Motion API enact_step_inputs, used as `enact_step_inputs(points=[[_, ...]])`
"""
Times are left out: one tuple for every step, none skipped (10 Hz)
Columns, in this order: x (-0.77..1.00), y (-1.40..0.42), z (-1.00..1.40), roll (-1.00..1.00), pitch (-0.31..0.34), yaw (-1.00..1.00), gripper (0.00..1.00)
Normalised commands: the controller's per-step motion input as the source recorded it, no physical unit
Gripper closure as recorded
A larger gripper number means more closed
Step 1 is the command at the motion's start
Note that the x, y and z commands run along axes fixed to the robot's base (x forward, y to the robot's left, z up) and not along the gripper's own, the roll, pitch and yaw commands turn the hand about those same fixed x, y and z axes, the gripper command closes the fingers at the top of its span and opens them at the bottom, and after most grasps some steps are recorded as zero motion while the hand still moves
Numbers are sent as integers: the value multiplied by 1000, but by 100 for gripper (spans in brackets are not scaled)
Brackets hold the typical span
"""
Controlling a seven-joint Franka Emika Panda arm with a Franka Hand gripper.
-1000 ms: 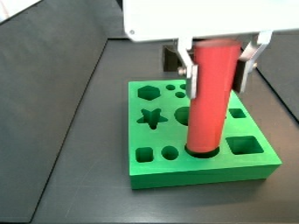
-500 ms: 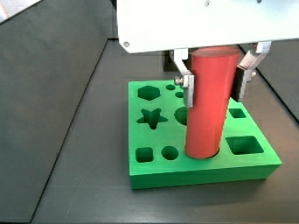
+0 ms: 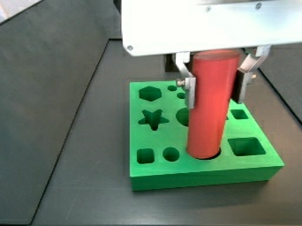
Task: Pick up the oval object. Move up. Move to above the board. Insert the oval object.
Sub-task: Insert the oval object.
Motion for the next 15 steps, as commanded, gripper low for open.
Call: enact_step_inputs(points=[[-86, -123, -411, 477, -60, 0, 100], [0, -194, -431, 470, -57, 0, 100], [0, -160, -186, 500, 0, 0, 100], [0, -209, -74, 500, 0, 0, 100], [0, -260, -23, 500, 0, 0, 100], [120, -363, -237, 500, 0, 0, 100], [146, -349, -106, 500, 26, 0, 100], [157, -349, -71, 500, 24, 0, 100], [243, -217, -183, 59, 0, 9, 100], [340, -286, -580, 107, 0, 0, 100], [503, -251, -783, 161, 0, 9, 100], [431, -160, -749, 46, 23, 0, 100], [377, -111, -877, 97, 27, 0, 100], [323, -114, -889, 53, 0, 0, 100], [437, -94, -1000, 91, 0, 0, 100]])
